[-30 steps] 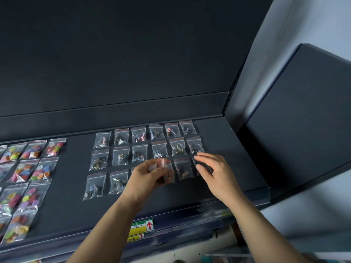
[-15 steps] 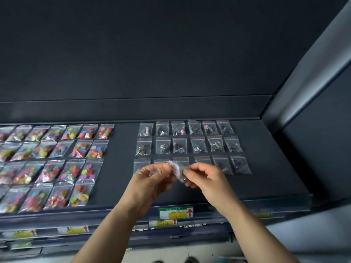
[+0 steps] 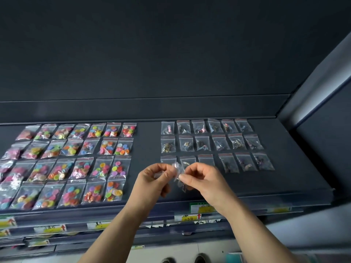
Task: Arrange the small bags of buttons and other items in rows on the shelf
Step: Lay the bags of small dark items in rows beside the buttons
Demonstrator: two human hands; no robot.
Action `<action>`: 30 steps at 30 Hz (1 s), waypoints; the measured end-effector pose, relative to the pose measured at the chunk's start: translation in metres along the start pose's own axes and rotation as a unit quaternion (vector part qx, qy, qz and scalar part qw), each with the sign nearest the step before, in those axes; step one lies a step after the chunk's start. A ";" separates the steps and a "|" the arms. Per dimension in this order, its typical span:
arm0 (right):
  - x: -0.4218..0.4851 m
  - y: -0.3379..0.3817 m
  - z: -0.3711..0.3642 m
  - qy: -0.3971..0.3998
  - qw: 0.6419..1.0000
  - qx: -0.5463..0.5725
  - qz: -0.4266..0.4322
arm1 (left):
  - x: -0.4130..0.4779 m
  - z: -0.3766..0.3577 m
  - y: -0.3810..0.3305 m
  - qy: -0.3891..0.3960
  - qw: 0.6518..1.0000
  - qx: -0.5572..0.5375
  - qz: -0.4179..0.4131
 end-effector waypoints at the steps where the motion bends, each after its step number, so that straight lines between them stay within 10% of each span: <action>1: 0.000 -0.001 -0.003 -0.013 1.000 0.016 -0.009 | -0.001 0.002 0.000 0.010 1.000 -0.009 0.009; 30: 0.000 -0.007 -0.024 0.002 0.993 0.089 -0.071 | 0.020 0.035 0.012 0.048 0.998 0.039 0.033</action>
Point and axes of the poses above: each hand's wrist, its own x-axis towards the middle knuckle, its own z-axis out of the back of the hand, y = z × x, the point moved 3 cm from there along x, towards the middle knuckle, and after that the axes turned 7 degrees about -y, right-handed, at the moved point
